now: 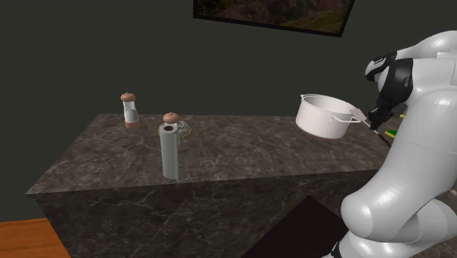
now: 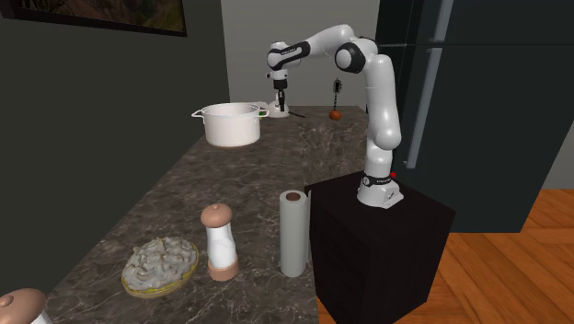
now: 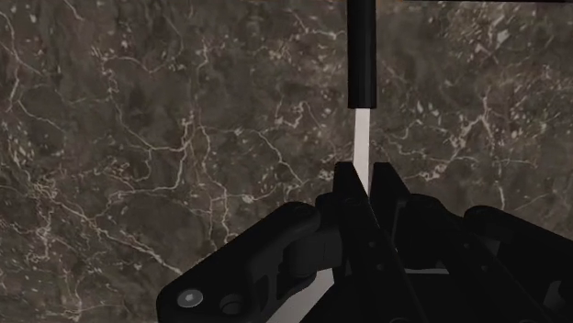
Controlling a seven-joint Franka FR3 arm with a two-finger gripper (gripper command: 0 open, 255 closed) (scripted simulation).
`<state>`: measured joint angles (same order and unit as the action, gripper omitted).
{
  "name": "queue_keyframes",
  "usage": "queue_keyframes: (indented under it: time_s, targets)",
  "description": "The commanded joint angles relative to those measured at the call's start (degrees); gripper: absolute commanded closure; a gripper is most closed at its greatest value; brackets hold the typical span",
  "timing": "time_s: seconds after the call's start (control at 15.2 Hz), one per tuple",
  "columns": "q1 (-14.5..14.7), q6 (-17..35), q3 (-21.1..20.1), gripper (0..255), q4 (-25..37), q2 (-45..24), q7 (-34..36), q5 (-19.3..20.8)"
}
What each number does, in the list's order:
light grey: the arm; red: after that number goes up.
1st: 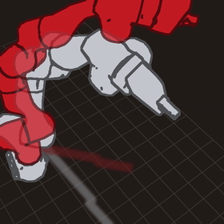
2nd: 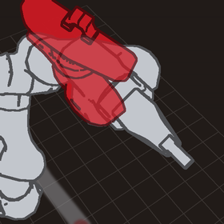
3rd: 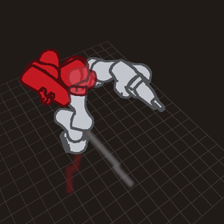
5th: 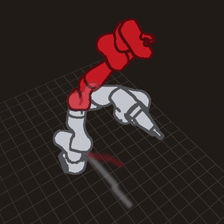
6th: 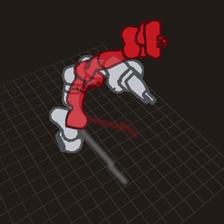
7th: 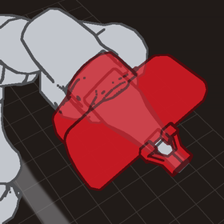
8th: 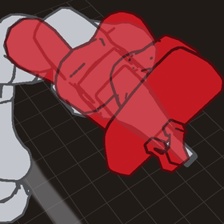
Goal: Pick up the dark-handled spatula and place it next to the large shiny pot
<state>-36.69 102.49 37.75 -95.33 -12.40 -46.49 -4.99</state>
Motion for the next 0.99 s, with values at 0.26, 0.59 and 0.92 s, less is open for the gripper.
queue_keyframes:
  time_s: [0.26,0.59,0.92]
  targets:
    - [-0.01,4.38,-0.22,255,-3.68,-0.86,-0.26,-0.62]
    - [-0.11,7.93,-0.45,255,-6.48,-1.81,-0.62,-1.31]
    - [-0.32,11.39,-0.76,255,-8.92,-3.09,-1.12,-2.23]
